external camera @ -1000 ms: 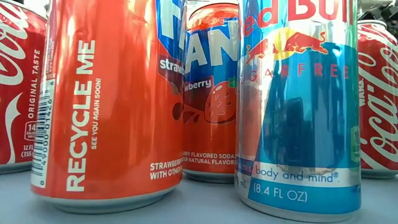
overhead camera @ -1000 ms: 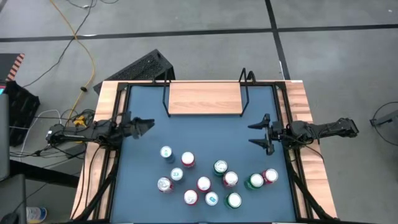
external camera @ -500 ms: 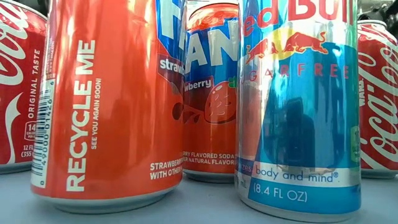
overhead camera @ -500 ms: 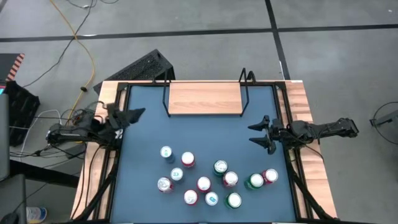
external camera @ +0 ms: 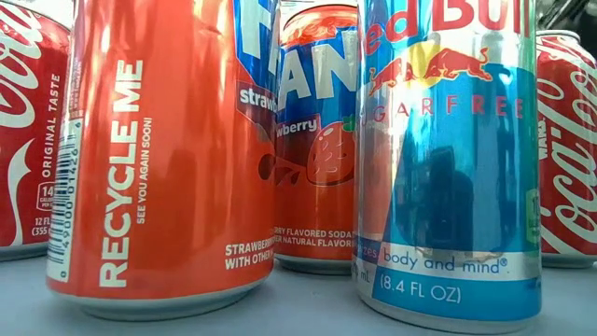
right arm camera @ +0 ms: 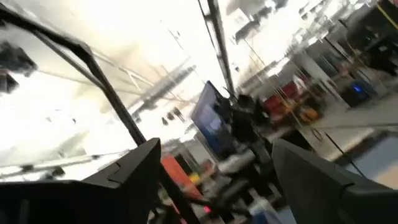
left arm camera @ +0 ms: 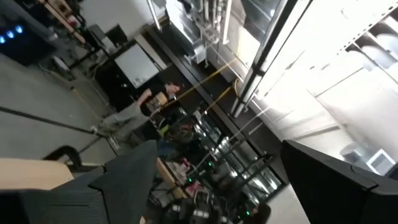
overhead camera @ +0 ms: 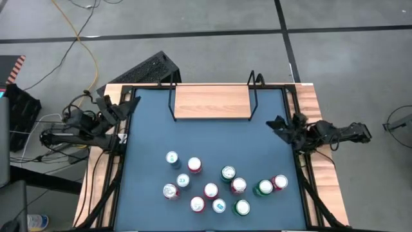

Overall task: Place canned beverage on shelf
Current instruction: Put the top blue soda can on the shelf

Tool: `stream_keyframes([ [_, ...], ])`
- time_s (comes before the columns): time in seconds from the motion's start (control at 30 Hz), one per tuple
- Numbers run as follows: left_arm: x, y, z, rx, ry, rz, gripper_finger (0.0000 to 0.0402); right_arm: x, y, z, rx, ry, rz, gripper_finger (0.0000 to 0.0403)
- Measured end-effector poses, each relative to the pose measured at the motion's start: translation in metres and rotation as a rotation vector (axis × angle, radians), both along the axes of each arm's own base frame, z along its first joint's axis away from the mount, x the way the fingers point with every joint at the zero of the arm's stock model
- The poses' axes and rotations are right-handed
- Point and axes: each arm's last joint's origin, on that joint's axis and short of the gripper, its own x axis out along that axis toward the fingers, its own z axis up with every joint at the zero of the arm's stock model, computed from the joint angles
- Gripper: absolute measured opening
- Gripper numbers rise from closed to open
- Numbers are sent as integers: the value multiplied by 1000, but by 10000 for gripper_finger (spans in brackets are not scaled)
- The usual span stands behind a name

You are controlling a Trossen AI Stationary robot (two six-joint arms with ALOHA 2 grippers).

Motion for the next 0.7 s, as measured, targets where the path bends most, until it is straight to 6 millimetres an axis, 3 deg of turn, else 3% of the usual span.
stream_keyframes([
  [0.37,29,-3,11,10,97,-36,329,-39,-6,84,-198,-257,-182,302],
  [0.57,35,-3,15,13,99,-42,329,-46,-7,94,-294,-273,-266,302],
  [0.7,33,-3,21,29,85,-33,329,-50,-8,99,-269,-314,-261,302],
])
